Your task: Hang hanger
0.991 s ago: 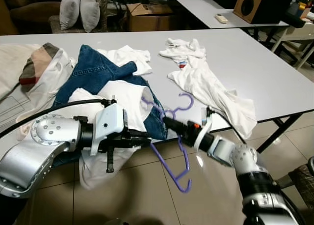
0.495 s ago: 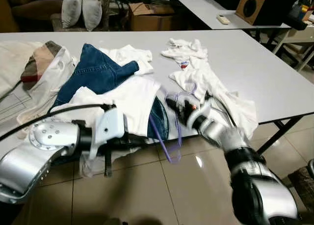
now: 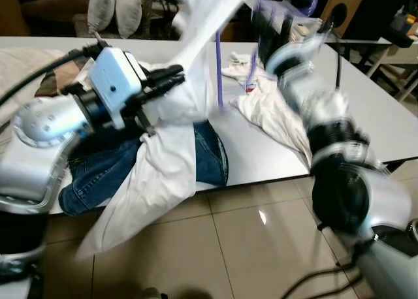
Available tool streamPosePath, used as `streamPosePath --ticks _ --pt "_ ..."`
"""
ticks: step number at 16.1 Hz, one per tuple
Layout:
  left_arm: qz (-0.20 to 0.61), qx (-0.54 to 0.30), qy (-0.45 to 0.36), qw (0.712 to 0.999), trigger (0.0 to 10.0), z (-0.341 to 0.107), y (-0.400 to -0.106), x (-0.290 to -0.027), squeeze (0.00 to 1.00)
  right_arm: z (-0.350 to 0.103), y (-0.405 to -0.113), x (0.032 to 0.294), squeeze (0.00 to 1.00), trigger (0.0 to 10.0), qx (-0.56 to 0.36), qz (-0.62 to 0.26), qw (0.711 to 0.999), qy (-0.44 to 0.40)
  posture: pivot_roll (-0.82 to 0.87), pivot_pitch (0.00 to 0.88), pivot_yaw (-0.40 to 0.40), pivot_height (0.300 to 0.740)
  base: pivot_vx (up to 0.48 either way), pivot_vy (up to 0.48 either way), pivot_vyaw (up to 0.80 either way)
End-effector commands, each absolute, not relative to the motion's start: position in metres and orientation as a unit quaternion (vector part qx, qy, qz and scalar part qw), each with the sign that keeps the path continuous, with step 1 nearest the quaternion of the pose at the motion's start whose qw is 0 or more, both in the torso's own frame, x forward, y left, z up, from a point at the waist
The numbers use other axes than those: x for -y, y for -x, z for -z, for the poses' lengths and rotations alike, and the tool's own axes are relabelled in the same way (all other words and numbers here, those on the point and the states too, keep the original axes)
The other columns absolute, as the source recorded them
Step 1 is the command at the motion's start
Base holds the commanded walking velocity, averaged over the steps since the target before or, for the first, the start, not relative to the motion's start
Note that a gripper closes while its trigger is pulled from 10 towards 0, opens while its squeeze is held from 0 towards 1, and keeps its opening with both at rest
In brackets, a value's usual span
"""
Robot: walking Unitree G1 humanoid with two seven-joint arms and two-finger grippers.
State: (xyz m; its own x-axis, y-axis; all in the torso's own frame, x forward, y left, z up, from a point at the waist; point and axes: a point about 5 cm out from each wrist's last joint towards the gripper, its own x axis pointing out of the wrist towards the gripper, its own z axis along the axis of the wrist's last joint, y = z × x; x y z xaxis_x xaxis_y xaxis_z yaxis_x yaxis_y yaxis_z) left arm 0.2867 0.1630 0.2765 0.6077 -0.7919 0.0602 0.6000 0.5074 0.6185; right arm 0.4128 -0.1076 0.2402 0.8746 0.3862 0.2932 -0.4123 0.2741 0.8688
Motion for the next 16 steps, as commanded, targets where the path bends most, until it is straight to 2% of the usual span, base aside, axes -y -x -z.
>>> streamPosePath --ticks 1,3,5,6,8,11,14,16 --pt "0.434 0.171 -0.281 0.839 0.0 -0.272 -0.282 -0.154 0.00 -0.229 -0.412 0.110 0.00 10.0 0.002 -0.236 0.797 -0.555 0.07 0.000 -0.137 0.740 0.000 0.000 0.00" --pt "0.457 0.158 -0.286 0.827 0.0 -0.261 -0.279 -0.146 0.00 -0.220 -0.410 0.111 0.00 10.0 -0.002 -0.219 0.758 -0.615 0.07 0.000 -0.132 0.740 0.000 0.000 0.00" --pt "0.496 0.143 -0.297 0.803 0.0 -0.245 -0.277 -0.130 0.00 -0.208 -0.407 0.111 0.00 10.0 -0.009 -0.195 0.710 -0.676 0.06 0.000 -0.126 0.740 0.000 0.000 0.00" --pt "0.502 0.142 -0.296 0.800 0.0 -0.244 -0.277 -0.128 0.00 -0.207 -0.407 0.111 0.00 10.0 -0.008 -0.193 0.706 -0.682 0.06 0.000 -0.122 0.740 0.000 0.000 0.00" --pt "0.530 0.132 -0.277 0.791 0.0 -0.238 -0.273 -0.119 0.00 -0.209 -0.408 0.112 0.00 10.0 0.000 -0.186 0.668 -0.720 0.06 0.000 -0.115 0.740 0.000 0.000 0.00" --pt "0.539 0.125 -0.265 0.790 0.0 -0.234 -0.274 -0.116 0.00 -0.215 -0.409 0.111 0.00 10.0 0.005 -0.182 0.642 -0.745 0.06 0.000 -0.115 0.740 0.000 0.000 0.00" --pt "0.536 0.118 -0.259 0.795 0.0 -0.230 -0.277 -0.117 0.00 -0.217 -0.409 0.108 0.00 10.0 0.003 -0.185 0.638 -0.747 0.06 0.000 -0.119 0.740 0.000 0.000 0.00" --pt "0.545 0.114 -0.210 0.804 0.0 -0.229 -0.276 -0.113 0.00 -0.217 -0.409 0.105 0.00 10.0 0.005 -0.179 0.627 -0.758 0.07 0.000 -0.124 0.740 0.000 0.000 0.00"
